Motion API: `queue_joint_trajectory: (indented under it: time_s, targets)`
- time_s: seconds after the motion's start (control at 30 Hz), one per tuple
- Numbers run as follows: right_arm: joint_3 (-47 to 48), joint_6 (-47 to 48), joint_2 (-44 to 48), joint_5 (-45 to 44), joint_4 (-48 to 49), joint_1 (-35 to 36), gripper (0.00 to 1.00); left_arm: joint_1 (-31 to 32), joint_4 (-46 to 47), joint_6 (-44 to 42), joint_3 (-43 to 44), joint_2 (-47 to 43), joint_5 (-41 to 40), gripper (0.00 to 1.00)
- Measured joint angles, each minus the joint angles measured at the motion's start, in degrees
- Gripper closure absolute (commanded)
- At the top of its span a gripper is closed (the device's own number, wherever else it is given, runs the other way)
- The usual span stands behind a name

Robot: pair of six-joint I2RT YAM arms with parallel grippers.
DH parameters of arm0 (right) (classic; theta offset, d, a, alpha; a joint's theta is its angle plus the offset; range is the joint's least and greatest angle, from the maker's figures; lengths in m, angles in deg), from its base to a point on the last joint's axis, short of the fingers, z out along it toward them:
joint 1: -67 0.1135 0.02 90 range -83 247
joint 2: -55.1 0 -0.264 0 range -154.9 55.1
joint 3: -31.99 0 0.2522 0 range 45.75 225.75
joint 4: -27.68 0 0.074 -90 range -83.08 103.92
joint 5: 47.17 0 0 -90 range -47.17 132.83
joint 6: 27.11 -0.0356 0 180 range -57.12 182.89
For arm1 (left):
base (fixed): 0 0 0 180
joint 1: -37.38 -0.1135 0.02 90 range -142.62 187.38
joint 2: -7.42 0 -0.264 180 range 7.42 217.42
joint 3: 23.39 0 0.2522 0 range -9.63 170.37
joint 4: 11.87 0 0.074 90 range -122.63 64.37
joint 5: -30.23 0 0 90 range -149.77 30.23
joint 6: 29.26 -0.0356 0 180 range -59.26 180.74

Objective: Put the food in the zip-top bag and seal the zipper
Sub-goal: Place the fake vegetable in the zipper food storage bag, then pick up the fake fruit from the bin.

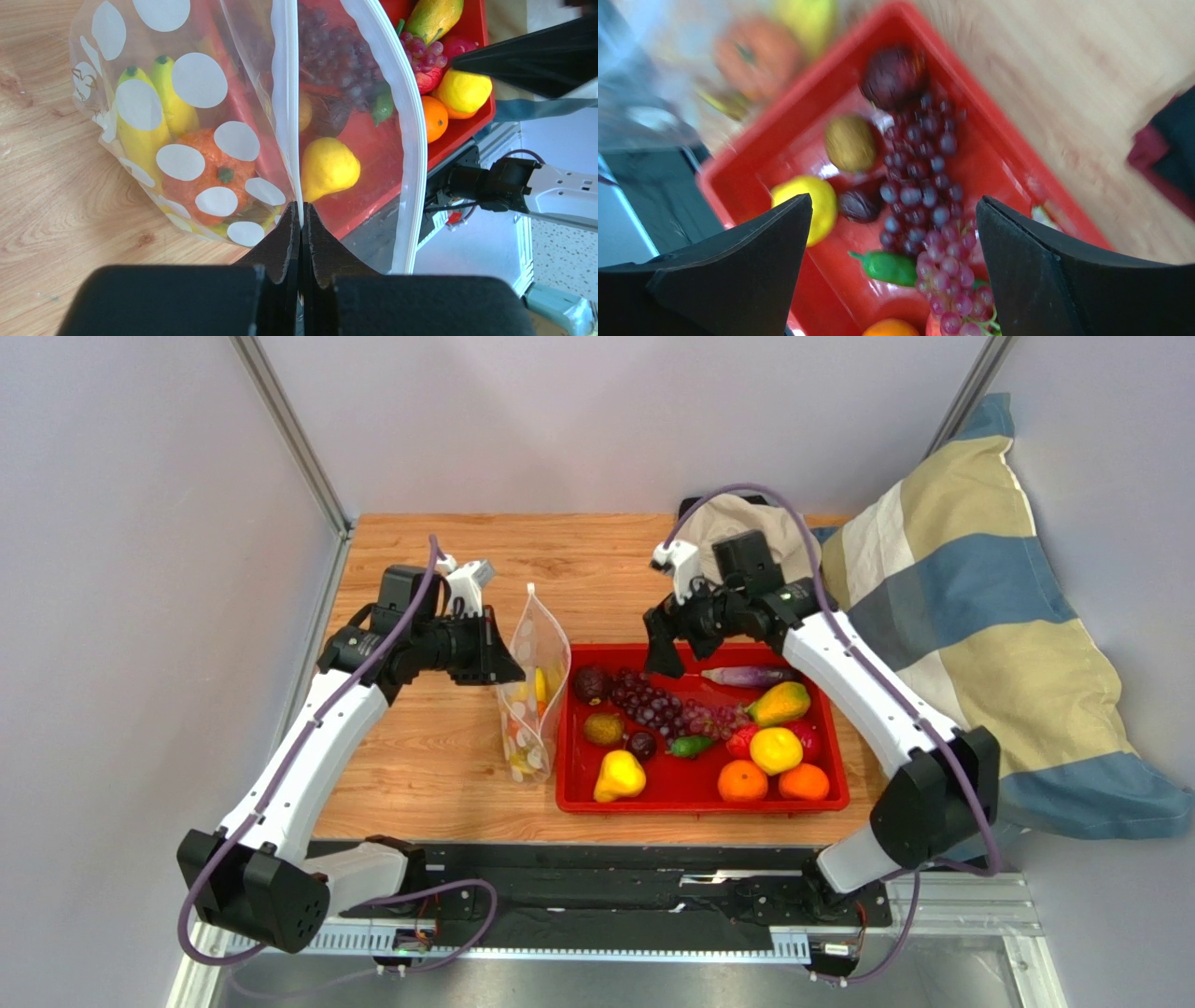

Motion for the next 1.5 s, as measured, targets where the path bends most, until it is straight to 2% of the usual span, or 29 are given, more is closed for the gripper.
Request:
queue_joint_trajectory:
  time_s: [0.27,0.5,0.63,0.67,0.8,0.87,0.9,0.97,1.27,1.5]
  targets:
    - [-8.0,5.9,-11.0,-8.5,0.5,1.8,0.07,0.0,0.0,-0.1,0.0,0.9,0.0,1.00]
    - [-8.4,7.4,-18.3,-10.9,5.7,4.3,0.07,0.0,0.4,-0.2,-0.9,1.2,-0.1,1.00]
    - [-8.3,7.5,-21.7,-11.0,7.6,5.9,0.11,0.0,0.4,-0.3,-1.0,1.5,-0.3,1.00]
    - [-8.3,7.5,-22.2,-11.0,8.0,6.3,0.14,0.0,0.4,-0.3,-1.0,1.6,-0.3,1.00]
    - [-8.3,7.5,-23.0,-10.2,8.5,6.5,0.59,0.0,0.4,-0.5,-1.0,1.6,-0.7,1.00]
    - [-8.3,7.2,-22.8,-9.2,8.7,6.5,0.72,0.0,0.4,-0.5,-1.0,1.6,-0.9,1.00]
    - [-8.3,7.1,-22.5,-8.8,8.7,6.5,0.84,0.0,0.4,-0.5,-1.0,1.6,-1.0,1.00]
    - [-8.3,6.6,-21.2,-8.2,8.1,6.3,0.98,0.0,0.4,-0.5,-1.0,1.6,-1.1,1.00]
    - [-4.5,3.3,-11.8,-6.6,2.7,3.2,1.00,0.0,0.3,-0.7,-1.0,1.6,-1.2,1.00]
    - [0.5,-3.6,-0.5,-2.5,4.1,1.5,1.00,0.0,0.0,-0.7,-1.0,1.6,-1.1,1.00]
